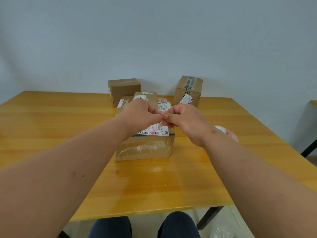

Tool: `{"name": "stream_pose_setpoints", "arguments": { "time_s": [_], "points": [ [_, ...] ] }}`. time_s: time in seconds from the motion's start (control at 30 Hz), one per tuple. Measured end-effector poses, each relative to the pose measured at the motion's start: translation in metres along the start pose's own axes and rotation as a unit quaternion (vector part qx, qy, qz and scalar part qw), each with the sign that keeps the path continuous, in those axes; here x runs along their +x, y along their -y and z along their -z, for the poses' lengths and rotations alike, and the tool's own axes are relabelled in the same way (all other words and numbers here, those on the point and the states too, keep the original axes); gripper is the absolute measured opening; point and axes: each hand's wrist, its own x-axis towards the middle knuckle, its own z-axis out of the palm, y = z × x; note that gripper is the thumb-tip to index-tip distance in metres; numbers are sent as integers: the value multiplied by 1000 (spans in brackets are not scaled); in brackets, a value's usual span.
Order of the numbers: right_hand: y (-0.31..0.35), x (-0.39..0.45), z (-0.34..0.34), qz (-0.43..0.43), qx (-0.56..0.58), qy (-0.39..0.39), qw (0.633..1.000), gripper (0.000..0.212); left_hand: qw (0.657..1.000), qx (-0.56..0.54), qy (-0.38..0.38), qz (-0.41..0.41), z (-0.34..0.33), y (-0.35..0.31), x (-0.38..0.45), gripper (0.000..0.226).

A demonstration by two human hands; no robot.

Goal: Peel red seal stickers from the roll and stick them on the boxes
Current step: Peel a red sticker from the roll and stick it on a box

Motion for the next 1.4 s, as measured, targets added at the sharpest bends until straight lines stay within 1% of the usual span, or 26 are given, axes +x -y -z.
{"name": "stream_pose_setpoints", "arguments": {
  "time_s": [0.13, 0.27, 0.4, 0.5, 0.6, 0.67, 0.73, 0.83, 0.9, 0.97, 1.03, 1.07, 1.1, 1.17, 1.2, 1.23, 1.27, 1.3, 1.4],
  "points": [
    [-2, 0, 1, 2, -15, 6, 1000, 13, 998, 64, 2, -21, -2, -5, -2, 16],
    [-3, -2, 2, 0, -37, 13, 999, 15, 988, 147, 17, -48, -2, -8, -2, 19],
    [-2, -2, 3, -5, -57, 12, 998, 15, 980, 186, 16, -76, -1, -8, -2, 27],
    [-2, -2, 3, -7, -59, 14, 998, 17, 973, 214, 15, -82, -4, -7, 0, 31],
    [-1, -2, 4, -10, -68, 5, 998, 17, 987, 155, 6, -45, -6, -7, 3, 27],
    [0, -2, 6, -16, -77, -7, 997, 15, 996, 84, -9, -7, -6, -4, 4, 23],
    [-2, -1, 9, -26, -84, -12, 996, 18, 999, 5, -28, 37, -3, -1, 5, 19],
    [-11, -2, 16, -58, -89, -23, 994, 15, 986, -120, -59, 100, 4, 2, 8, 14],
    [-24, -1, 22, -92, -105, -43, 989, 15, 972, -181, -78, 125, 8, 4, 10, 15],
    [-37, -1, 27, -129, -127, -61, 982, 15, 965, -203, -94, 133, 11, 8, 11, 15],
    [-50, 0, 31, -167, -167, -61, 970, 13, 963, -208, -105, 138, 12, 11, 11, 13],
    [-55, 0, 34, -186, -222, -42, 956, 11, 962, -209, -108, 141, 13, 12, 11, 12],
    [-60, 1, 36, -202, -304, -8, 931, 11, 961, -209, -111, 144, 13, 14, 11, 12],
    [-65, 3, 34, -210, -454, 71, 863, 10, 961, -209, -113, 146, 13, 16, 11, 13],
    [-67, 5, 33, -204, -491, 93, 842, 9, 961, -208, -112, 144, 12, 16, 11, 13],
    [-68, 8, 31, -193, -509, 103, 832, 7, 961, -207, -113, 142, 12, 16, 11, 14],
    [-67, 11, 28, -180, -518, 101, 830, 6, 961, -210, -113, 140, 12, 16, 10, 14],
    [-64, 12, 26, -166, -512, 83, 839, 9, 960, -215, -113, 138, 13, 15, 10, 14],
    [-55, 14, 19, -104, -414, -47, 903, 19, 957, -231, -107, 135, 15, 13, 9, 13]
  ]
}}
